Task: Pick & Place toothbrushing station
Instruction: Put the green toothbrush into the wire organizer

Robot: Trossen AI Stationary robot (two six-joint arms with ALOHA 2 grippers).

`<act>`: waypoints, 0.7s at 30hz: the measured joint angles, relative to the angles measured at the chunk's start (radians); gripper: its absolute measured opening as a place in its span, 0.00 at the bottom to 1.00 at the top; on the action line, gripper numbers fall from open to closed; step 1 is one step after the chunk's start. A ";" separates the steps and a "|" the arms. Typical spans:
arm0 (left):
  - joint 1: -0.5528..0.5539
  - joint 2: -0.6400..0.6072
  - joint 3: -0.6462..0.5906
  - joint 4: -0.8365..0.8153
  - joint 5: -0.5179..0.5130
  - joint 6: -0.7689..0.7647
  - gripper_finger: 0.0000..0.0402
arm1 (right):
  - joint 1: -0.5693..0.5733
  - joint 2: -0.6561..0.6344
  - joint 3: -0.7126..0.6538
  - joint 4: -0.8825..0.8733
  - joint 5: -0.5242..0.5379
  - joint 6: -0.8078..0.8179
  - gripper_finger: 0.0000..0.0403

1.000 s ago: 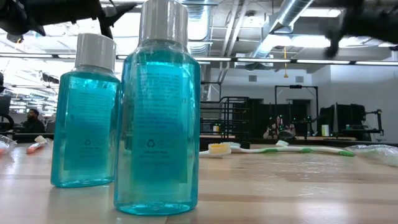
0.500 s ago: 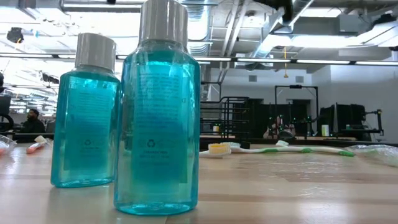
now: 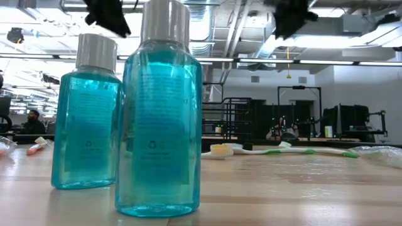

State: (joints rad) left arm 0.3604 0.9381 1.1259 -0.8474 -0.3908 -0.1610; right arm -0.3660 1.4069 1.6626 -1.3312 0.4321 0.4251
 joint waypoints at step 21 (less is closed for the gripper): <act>0.067 -0.088 -0.372 0.161 0.080 -0.167 0.43 | -0.032 -0.121 -0.775 0.476 -0.282 0.325 0.40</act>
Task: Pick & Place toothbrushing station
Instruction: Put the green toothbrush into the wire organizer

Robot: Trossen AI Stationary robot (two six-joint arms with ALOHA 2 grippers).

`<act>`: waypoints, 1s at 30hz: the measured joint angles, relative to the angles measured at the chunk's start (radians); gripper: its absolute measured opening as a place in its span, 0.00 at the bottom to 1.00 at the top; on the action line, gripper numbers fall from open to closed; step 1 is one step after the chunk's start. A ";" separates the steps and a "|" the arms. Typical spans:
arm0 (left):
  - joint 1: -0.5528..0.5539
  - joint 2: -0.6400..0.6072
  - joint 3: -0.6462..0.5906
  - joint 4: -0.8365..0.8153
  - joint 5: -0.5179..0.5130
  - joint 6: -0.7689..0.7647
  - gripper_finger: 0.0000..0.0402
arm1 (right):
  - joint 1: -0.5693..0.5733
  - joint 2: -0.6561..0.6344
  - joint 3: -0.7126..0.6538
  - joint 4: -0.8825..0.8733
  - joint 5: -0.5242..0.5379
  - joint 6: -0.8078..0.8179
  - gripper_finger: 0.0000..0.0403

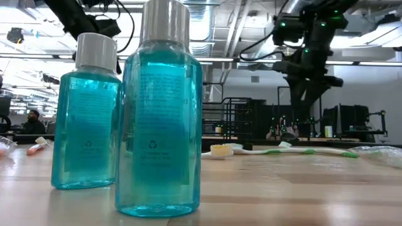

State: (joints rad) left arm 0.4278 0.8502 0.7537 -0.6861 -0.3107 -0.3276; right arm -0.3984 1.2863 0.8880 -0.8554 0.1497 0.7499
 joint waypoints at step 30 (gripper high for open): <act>0.013 0.024 -0.060 0.025 0.072 -0.037 0.42 | 0.003 0.305 -0.089 0.334 -0.177 0.003 0.42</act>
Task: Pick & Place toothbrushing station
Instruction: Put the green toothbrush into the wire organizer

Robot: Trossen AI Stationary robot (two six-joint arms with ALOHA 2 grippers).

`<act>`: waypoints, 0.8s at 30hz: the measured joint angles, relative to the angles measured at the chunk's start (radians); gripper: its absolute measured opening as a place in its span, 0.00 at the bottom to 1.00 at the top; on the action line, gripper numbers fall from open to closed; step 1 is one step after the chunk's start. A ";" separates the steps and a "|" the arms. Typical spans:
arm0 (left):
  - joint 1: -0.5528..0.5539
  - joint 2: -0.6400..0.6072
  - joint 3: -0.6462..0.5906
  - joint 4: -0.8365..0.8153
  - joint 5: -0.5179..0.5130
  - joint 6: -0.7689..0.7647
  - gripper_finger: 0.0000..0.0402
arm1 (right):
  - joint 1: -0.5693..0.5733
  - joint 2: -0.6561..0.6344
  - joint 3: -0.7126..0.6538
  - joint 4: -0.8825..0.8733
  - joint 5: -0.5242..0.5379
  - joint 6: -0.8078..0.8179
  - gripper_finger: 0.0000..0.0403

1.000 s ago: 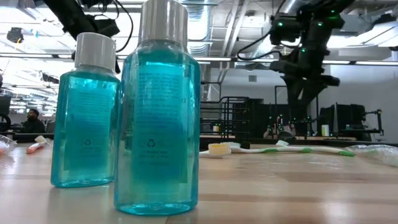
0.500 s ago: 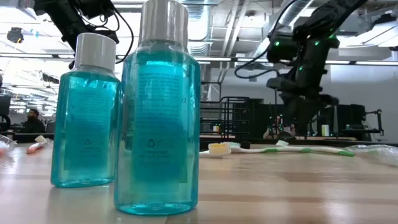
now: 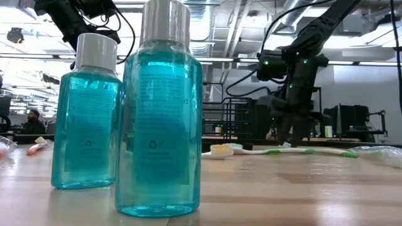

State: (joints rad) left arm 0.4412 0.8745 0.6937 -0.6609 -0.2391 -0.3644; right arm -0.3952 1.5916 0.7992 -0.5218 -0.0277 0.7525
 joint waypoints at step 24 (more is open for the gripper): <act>0.000 0.000 -0.167 0.032 0.031 -0.041 0.42 | -0.028 0.000 0.000 0.026 0.006 0.060 0.41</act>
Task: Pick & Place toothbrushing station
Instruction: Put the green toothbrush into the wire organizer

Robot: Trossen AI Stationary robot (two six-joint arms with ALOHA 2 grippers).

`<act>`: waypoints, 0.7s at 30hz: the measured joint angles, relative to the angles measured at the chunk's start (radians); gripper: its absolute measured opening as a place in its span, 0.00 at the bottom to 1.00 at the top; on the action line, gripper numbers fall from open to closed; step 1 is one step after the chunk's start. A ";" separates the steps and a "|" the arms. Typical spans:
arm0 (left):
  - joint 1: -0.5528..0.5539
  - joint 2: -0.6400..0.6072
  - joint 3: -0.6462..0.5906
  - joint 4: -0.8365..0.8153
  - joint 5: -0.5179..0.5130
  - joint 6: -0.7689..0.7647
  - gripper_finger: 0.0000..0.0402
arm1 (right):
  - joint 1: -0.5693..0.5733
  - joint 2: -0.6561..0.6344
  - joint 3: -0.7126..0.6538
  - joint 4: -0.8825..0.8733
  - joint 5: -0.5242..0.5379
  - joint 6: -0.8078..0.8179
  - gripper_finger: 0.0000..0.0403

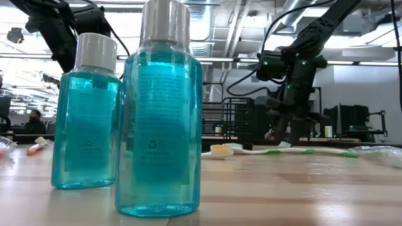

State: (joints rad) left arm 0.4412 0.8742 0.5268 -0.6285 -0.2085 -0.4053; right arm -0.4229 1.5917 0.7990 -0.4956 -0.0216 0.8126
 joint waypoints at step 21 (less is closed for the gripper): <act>0.000 0.000 0.000 0.035 -0.005 -0.003 0.42 | -0.011 -0.003 -0.042 0.037 0.018 0.026 0.41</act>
State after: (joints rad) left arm 0.4412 0.8742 0.5270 -0.5935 -0.2137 -0.4088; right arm -0.4343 1.5890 0.7567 -0.4583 -0.0032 0.8390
